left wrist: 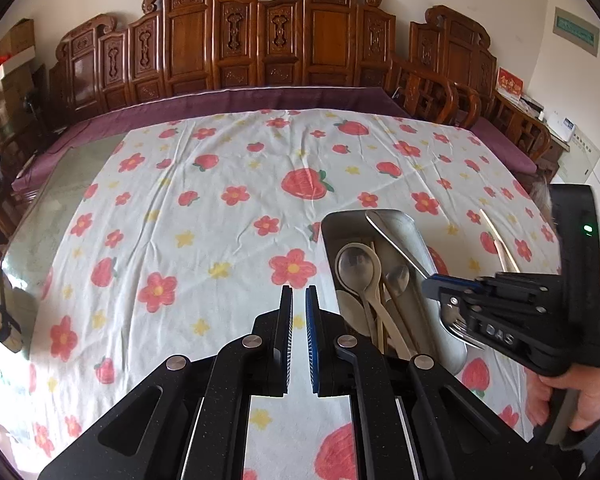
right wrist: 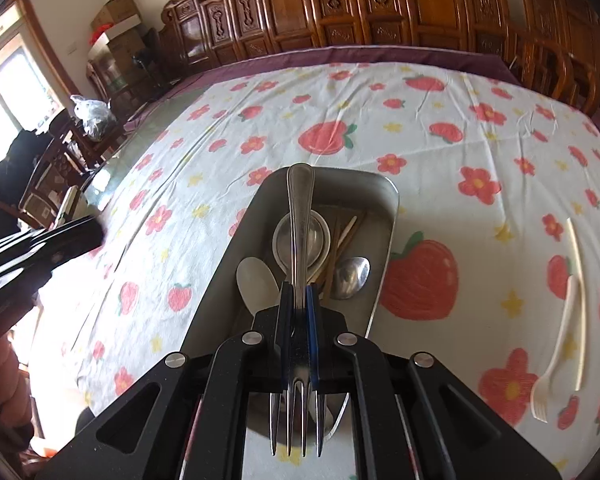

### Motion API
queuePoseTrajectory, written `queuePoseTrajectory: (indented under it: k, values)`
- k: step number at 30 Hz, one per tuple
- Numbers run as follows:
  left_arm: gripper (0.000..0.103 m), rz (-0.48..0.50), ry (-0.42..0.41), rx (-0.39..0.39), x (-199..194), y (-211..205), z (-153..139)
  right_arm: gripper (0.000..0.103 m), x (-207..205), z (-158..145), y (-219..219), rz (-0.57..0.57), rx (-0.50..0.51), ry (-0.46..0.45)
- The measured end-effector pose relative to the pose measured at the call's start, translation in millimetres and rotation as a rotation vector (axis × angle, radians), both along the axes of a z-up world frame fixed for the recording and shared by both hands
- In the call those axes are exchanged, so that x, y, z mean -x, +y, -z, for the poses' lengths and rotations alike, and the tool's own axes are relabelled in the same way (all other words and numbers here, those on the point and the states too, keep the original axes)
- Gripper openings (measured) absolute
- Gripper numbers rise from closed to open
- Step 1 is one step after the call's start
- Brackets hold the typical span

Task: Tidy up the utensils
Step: 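Lower the metal fork into the tray and open the right tool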

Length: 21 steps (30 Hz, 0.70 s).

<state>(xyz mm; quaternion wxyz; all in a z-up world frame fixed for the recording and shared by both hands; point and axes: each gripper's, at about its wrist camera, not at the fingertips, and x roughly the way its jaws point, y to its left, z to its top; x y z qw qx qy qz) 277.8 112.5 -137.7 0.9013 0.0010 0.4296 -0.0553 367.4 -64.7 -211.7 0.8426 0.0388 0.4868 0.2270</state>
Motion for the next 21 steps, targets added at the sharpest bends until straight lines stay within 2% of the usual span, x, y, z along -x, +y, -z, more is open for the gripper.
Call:
queuePoseTrajectory:
  k: [6, 11, 19, 21]
  values:
    - [0.005, -0.004, -0.008, -0.002, 7, 1, -1, 0.009, -8, 10, 4, -0.009, 0.002, 0.008]
    - [0.005, 0.007, -0.007, -0.002, 9, -6, -2, 0.014, 0, 2, 1, -0.056, 0.025, -0.061]
    - [0.007, 0.050, -0.018, -0.005, 14, -34, -9, 0.014, 27, -24, -42, -0.053, 0.072, -0.145]
    - [0.014, 0.059, -0.021, 0.000, 16, -42, -10, 0.014, 36, -31, -57, -0.047, 0.080, -0.162]
